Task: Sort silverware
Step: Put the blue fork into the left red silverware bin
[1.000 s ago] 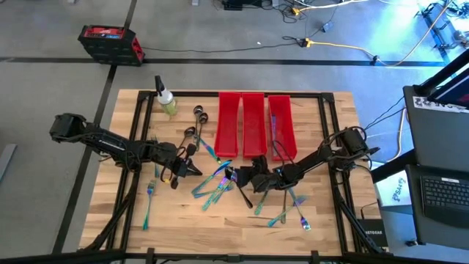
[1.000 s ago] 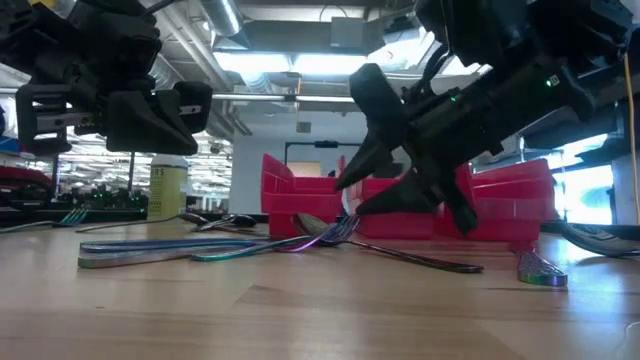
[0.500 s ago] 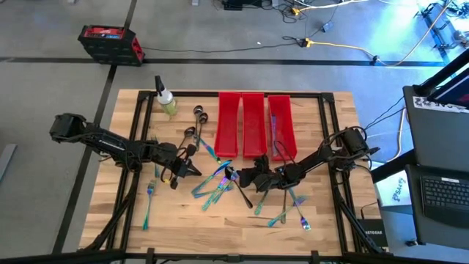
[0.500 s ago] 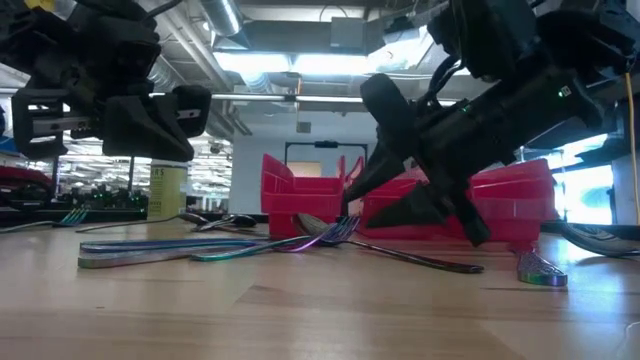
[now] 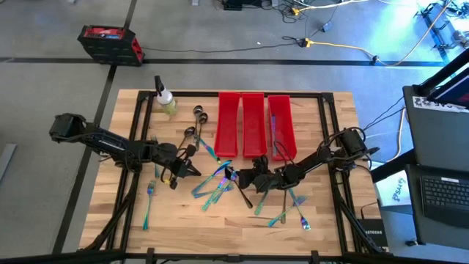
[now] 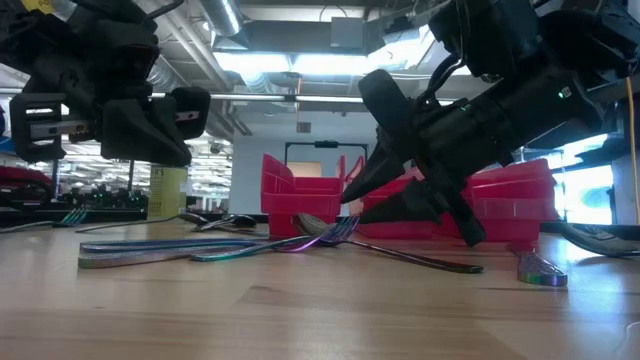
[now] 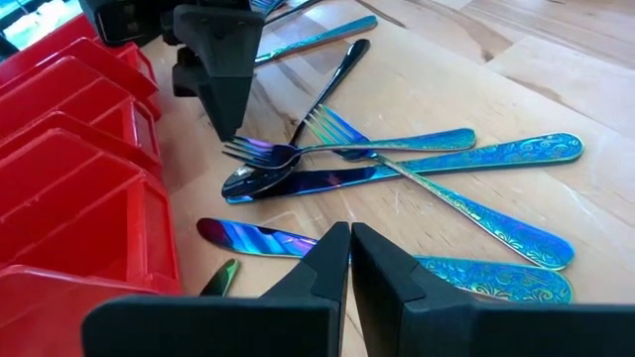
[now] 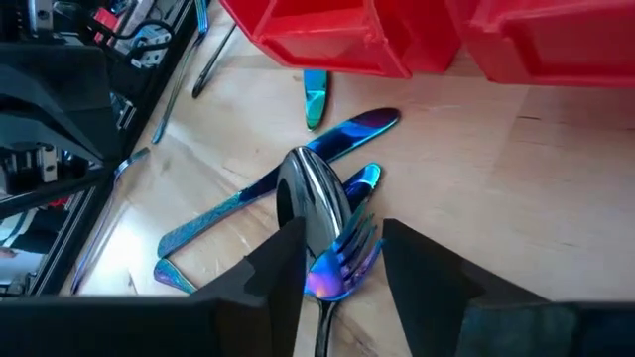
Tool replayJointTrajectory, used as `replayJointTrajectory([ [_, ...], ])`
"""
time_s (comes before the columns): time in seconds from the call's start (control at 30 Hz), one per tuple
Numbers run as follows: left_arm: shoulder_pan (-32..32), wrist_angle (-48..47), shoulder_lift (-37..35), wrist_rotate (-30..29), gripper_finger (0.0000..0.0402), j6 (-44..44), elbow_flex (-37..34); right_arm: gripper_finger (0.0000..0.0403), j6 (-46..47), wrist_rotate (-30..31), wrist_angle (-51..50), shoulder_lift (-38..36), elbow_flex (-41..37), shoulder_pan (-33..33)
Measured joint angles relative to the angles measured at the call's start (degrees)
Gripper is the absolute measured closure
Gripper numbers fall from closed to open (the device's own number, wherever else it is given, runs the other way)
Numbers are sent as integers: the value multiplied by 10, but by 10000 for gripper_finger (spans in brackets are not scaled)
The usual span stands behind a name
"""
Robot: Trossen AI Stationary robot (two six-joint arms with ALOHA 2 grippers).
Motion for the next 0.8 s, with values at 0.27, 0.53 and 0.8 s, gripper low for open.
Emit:
replayJointTrajectory([
  [0.27, 0, 0, 0, 0, 402, 0, 0, 312, 2, -2, -14, 1, 0, 0],
  [0.53, 0, 0, 0, 0, 402, -1, 0, 315, -21, -1, -20, 4, 1, 0],
  [0.8, 0, -1, 0, 0, 402, -9, 0, 283, -44, 27, -35, 5, 0, -2],
])
